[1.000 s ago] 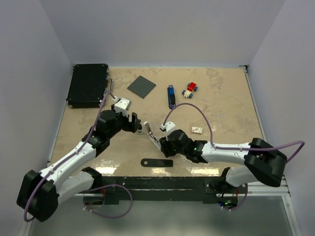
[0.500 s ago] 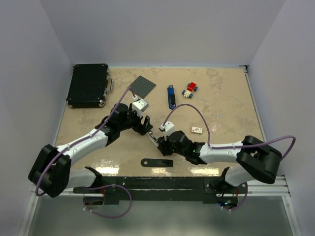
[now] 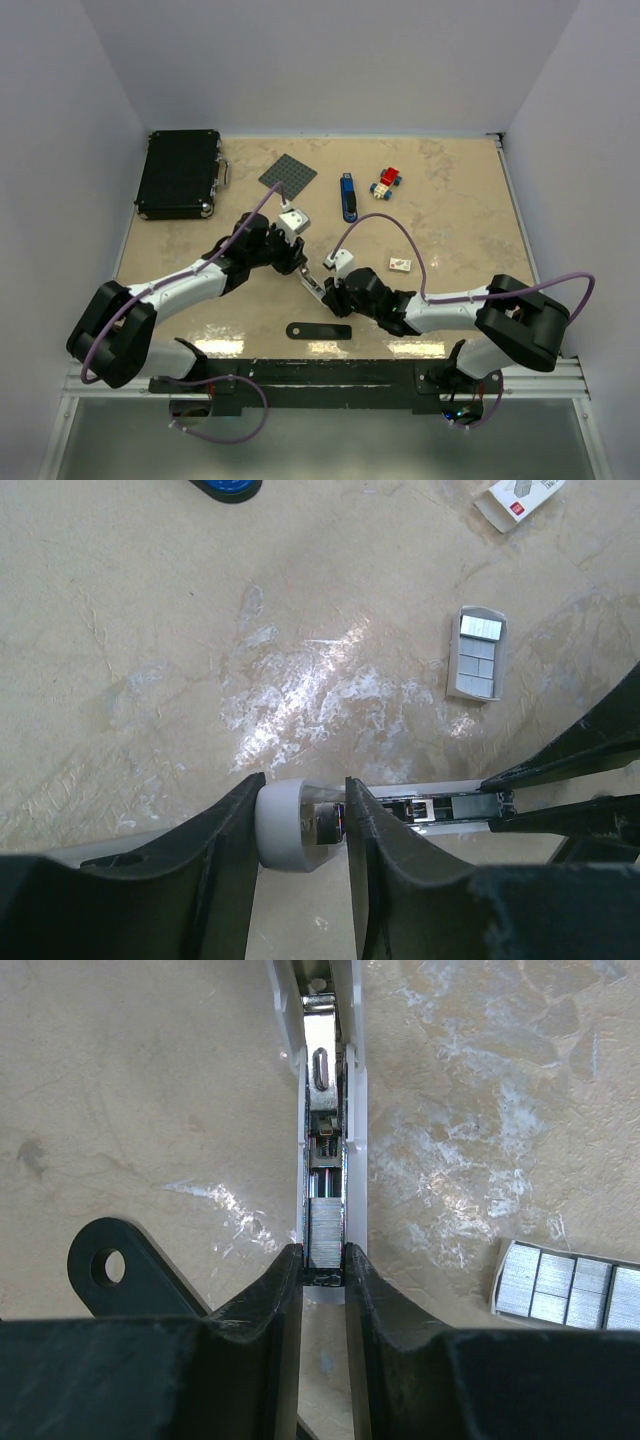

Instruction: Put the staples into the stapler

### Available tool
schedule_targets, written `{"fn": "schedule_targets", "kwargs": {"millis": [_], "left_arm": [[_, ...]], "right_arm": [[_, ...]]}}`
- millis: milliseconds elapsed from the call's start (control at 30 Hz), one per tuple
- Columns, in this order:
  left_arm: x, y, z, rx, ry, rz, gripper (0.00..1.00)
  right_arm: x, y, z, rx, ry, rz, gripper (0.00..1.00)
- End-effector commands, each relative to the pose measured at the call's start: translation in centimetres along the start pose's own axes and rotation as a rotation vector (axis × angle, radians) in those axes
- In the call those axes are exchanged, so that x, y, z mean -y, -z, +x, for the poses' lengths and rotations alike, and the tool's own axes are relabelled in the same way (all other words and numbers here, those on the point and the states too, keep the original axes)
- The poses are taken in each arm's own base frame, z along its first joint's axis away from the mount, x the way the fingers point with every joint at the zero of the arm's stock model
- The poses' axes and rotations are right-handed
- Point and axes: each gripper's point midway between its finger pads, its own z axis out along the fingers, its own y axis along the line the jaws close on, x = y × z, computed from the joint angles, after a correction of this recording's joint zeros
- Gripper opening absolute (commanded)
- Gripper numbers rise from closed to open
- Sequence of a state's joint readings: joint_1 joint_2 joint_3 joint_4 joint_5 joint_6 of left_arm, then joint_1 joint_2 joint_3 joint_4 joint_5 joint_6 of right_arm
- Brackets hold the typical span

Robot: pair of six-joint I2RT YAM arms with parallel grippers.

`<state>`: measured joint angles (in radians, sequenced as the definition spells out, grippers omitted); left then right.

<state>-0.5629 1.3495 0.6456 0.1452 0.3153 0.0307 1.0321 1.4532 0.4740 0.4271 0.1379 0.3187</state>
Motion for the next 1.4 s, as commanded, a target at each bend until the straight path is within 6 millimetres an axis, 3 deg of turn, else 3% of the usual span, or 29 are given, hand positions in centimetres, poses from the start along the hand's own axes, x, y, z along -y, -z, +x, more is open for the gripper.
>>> {"fn": "schedule_targets", "kwargs": {"millis": [0,233,567,900,1033,1367], "left_arm": [[1.0,-0.3,-2.2,0.082,-0.064,0.043,0.38],[3.6,-0.4,-1.9,0.069,-0.109,0.053,0.25],[9.1,0.7,-0.6,0.098,-0.036,0.063,0.25],[14.2,1.4,0.6,0.097,-0.005,0.206,0.32],[15.8,1.7,0.0,0.118,0.006,0.277,0.36],[17.6,3.0,-1.5,0.174,0.074,0.370,0.49]], "right_arm": [[-0.2,0.0,-1.3,0.055,0.010,-0.013,0.13],[0.1,0.4,-2.0,0.086,-0.007,0.009,0.04],[-0.1,0.5,-3.1,0.133,-0.029,0.005,0.04],[0.4,0.1,-3.6,0.138,0.013,0.037,0.08],[0.5,-0.4,-3.9,0.144,0.028,0.044,0.08],[0.4,-1.1,-4.3,0.153,0.031,0.053,0.08]]}}
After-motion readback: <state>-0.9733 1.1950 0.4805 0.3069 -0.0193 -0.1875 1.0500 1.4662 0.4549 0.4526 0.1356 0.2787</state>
